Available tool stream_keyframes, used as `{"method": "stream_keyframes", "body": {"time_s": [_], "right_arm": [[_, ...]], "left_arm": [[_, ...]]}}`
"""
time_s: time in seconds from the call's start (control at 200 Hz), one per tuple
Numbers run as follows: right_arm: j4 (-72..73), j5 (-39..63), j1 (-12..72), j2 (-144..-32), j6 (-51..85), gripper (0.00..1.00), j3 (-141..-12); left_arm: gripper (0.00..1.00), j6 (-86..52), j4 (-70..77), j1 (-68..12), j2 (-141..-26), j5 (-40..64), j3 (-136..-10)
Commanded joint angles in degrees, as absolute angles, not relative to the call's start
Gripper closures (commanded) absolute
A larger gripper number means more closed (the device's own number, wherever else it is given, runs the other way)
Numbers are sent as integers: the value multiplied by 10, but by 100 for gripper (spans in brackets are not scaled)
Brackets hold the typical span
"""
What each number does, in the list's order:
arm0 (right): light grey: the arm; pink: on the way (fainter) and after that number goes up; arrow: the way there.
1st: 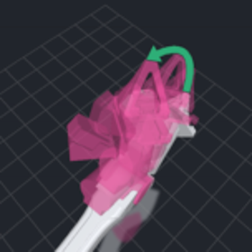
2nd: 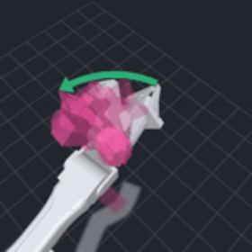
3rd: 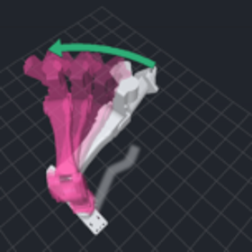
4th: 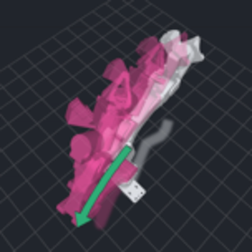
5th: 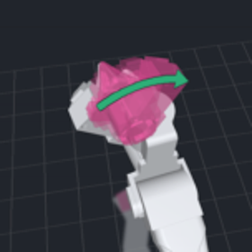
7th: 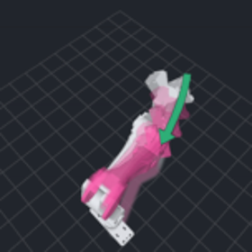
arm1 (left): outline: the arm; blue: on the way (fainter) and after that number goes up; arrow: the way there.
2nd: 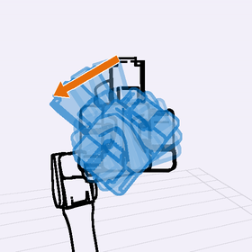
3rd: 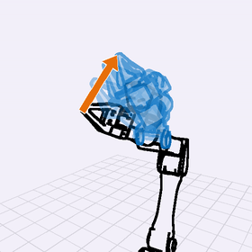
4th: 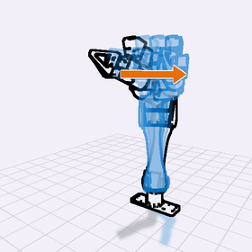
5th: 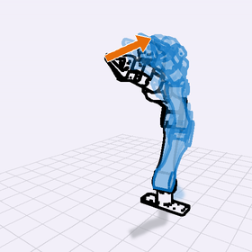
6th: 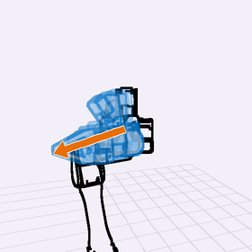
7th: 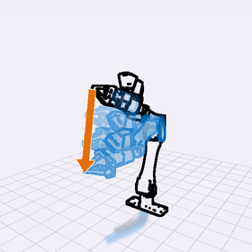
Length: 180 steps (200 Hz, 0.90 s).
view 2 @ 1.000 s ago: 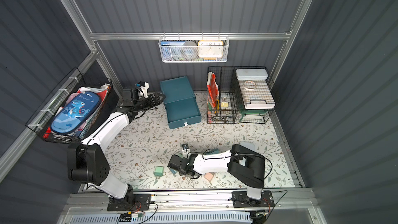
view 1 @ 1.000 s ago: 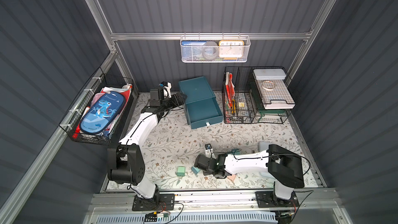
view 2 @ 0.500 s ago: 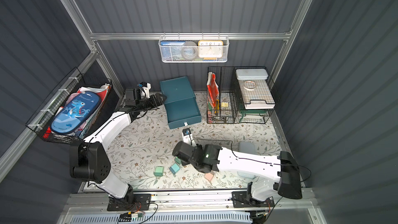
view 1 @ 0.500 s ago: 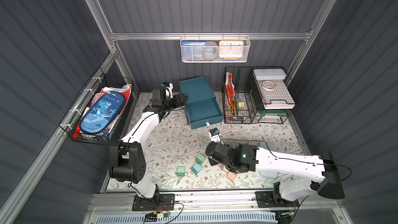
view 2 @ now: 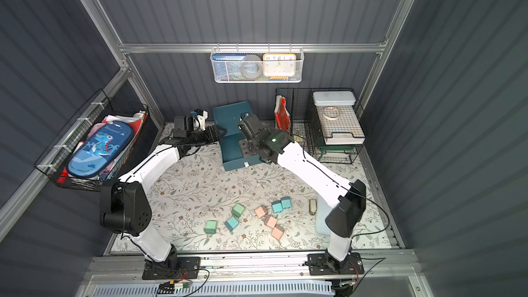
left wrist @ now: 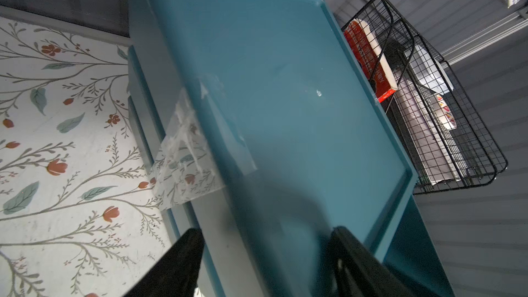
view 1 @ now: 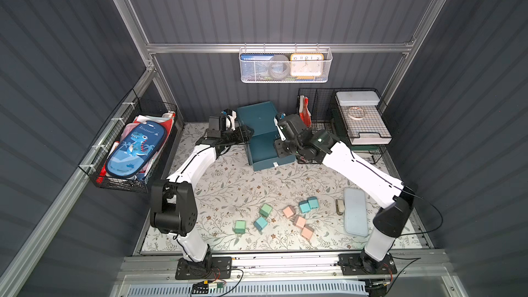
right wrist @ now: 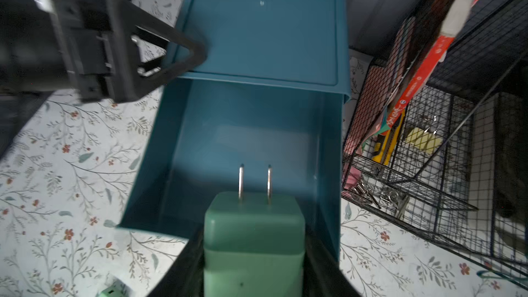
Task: Place the plugs into the drawer by color
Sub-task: Place the plug in the drawer.
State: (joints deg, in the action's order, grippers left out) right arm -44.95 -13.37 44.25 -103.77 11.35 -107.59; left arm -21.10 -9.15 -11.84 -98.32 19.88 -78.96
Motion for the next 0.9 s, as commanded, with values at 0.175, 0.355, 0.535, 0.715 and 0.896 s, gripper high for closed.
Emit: {"method": "stream_keyframes", "body": {"time_s": [0.175, 0.355, 0.535, 0.715, 0.896], "right_arm": [[-471, -122, 404, -1120, 60, 62, -1133], [-479, -127, 398, -1159, 60, 60, -1160], [-491, -146, 397, -1174, 50, 59, -1168], [-498, -168, 396, -1182, 37, 57, -1163], [-499, -190, 396, -1185, 22, 55, -1154]], "left_arm": [[25, -188, -134, -121, -995, 196, -801], [24, -190, -135, -121, -995, 195, -798], [24, -190, -138, -120, -994, 196, -802], [24, -191, -141, -120, -1000, 197, -805], [24, -189, -142, -120, -994, 194, -804]]}}
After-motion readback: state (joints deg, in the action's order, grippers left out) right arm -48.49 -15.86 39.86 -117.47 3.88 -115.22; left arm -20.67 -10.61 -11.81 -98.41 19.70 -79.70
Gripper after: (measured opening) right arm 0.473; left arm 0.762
